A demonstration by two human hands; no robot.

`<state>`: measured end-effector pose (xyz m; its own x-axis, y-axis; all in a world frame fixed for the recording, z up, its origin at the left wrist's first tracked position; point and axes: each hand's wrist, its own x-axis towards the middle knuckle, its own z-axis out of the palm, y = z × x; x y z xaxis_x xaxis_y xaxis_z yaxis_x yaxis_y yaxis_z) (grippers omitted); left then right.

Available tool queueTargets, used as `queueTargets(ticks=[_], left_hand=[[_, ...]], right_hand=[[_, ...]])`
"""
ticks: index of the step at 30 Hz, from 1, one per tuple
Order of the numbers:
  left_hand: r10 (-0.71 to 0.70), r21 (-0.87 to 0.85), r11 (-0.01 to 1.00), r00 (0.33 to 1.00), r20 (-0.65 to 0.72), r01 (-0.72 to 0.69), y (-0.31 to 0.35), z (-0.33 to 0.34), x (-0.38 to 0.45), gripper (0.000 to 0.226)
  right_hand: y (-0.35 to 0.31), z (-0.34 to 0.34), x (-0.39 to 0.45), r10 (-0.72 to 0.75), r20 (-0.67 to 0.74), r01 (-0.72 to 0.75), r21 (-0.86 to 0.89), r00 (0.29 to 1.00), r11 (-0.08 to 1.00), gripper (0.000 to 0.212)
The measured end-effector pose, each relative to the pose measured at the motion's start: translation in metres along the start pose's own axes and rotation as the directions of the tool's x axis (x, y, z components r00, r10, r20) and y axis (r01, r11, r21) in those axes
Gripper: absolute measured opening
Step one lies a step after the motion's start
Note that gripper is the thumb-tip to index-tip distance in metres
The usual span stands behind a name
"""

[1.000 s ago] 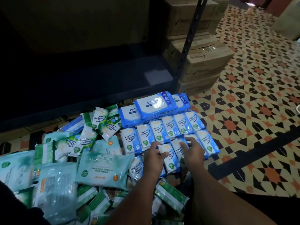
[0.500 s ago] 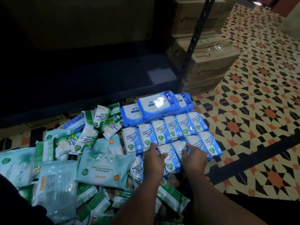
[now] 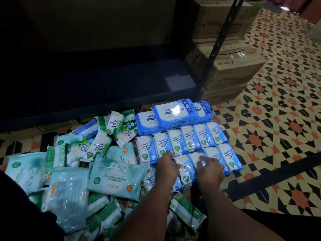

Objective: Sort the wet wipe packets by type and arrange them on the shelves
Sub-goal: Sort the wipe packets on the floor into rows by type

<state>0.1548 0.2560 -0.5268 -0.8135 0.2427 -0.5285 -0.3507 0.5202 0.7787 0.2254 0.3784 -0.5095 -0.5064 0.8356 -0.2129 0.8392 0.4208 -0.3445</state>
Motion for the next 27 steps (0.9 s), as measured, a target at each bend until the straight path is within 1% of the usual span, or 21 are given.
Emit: queueTargets(ticks=[2,5,8,11,13,15,16,18,20,22,24,27], left_hand=[[-0.026,-0.047,0.999,0.999,0.03,0.027,0.002,-0.009,0.002,0.023],[-0.009,-0.094,0.995,1.0,0.009,0.009,0.005,-0.028,0.004,0.021],[0.033,-0.145,0.989,0.998,-0.047,-0.04,0.01,-0.055,0.003,0.018],[0.068,-0.132,0.987,0.986,-0.15,-0.088,0.008,-0.087,0.004,0.015],[0.149,-0.013,0.987,0.955,-0.257,-0.158,0.005,-0.11,0.005,0.011],[0.215,0.122,0.976,0.907,-0.363,-0.182,0.002,-0.137,0.005,0.01],[0.236,0.164,0.969,0.881,-0.411,-0.184,0.001,-0.153,0.006,0.011],[0.276,0.228,0.956,0.827,-0.49,-0.184,-0.006,-0.187,0.01,0.011],[0.32,0.352,0.924,0.8,-0.507,-0.147,-0.014,-0.218,0.018,0.017],[0.31,0.515,0.857,0.818,-0.485,-0.018,-0.022,-0.248,0.021,0.033],[0.274,0.619,0.783,0.854,-0.442,0.07,-0.03,-0.271,0.022,0.049],[0.178,0.706,0.693,0.914,-0.363,0.145,-0.044,-0.288,0.03,0.074]], right_hand=[[-0.006,-0.001,-0.003,0.004,-0.001,-0.004,-0.024,1.0,1.0,0.024],[-0.02,-0.002,-0.009,-0.042,-0.012,0.042,0.001,0.999,0.999,0.023],[-0.037,0.0,-0.015,-0.177,-0.011,0.178,0.015,0.984,0.984,0.024],[-0.055,0.005,-0.022,-0.338,0.029,0.337,0.031,0.941,0.941,0.025],[-0.071,0.008,-0.03,-0.47,0.016,0.468,0.077,0.882,0.88,0.023],[-0.088,0.012,-0.035,-0.603,-0.017,0.602,0.06,0.798,0.796,0.022],[-0.101,0.014,-0.037,-0.651,0.015,0.651,0.036,0.759,0.759,0.025],[-0.133,0.015,-0.042,-0.719,0.141,0.728,-0.025,0.681,0.685,0.045],[-0.159,0.016,-0.044,-0.774,0.235,0.803,-0.058,0.588,0.593,0.063],[-0.187,0.021,-0.046,-0.81,0.317,0.868,-0.107,0.493,0.485,0.071],[-0.214,0.027,-0.047,-0.827,0.372,0.907,-0.189,0.421,0.376,0.076],[-0.25,0.044,-0.045,-0.808,0.467,0.924,-0.297,0.361,0.241,0.093]])
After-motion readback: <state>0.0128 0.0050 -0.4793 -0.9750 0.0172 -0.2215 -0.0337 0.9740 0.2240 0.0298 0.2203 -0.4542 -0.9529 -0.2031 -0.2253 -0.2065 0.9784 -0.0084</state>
